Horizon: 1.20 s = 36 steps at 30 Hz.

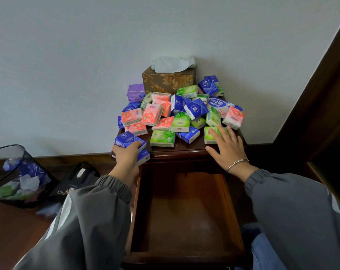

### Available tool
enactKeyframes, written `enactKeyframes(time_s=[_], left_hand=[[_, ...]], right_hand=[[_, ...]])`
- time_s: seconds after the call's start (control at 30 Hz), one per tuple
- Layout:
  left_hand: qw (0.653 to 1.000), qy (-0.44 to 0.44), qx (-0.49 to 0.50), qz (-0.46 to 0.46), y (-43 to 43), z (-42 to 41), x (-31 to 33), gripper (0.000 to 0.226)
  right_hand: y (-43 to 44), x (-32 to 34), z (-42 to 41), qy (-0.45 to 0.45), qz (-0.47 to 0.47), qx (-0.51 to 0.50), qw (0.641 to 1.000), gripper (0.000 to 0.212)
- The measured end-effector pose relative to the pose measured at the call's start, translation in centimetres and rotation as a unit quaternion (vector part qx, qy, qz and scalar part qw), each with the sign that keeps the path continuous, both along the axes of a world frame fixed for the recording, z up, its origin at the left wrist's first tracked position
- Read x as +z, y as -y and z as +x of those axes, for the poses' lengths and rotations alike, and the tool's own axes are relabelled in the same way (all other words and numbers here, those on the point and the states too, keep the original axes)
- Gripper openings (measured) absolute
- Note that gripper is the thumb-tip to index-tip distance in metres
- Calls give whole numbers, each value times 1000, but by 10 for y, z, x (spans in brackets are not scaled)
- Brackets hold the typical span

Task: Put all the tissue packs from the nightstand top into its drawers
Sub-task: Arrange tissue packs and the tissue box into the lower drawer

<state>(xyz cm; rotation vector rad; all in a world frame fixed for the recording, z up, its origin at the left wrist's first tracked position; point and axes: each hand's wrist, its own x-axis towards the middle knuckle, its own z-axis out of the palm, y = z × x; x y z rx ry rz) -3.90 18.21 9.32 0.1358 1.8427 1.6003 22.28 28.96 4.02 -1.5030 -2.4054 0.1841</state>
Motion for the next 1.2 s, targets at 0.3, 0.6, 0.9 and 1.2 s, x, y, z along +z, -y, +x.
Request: enactKeyframes(time_s=[0.3, 0.6, 0.9, 1.2], left_hand=[[988, 67, -106, 95, 45, -7, -13, 55], [976, 90, -152, 123, 44, -12, -30, 56], [974, 99, -156, 129, 38, -6, -37, 55], [974, 89, -162, 130, 32, 4, -27, 53]], right_hand=[[4, 32, -21, -10, 106, 28, 994, 91], [-41, 54, -61, 89, 15, 30, 995, 121], [-38, 43, -58, 132, 67, 65, 987, 95], [-30, 35, -55, 97, 53, 79, 991, 77]])
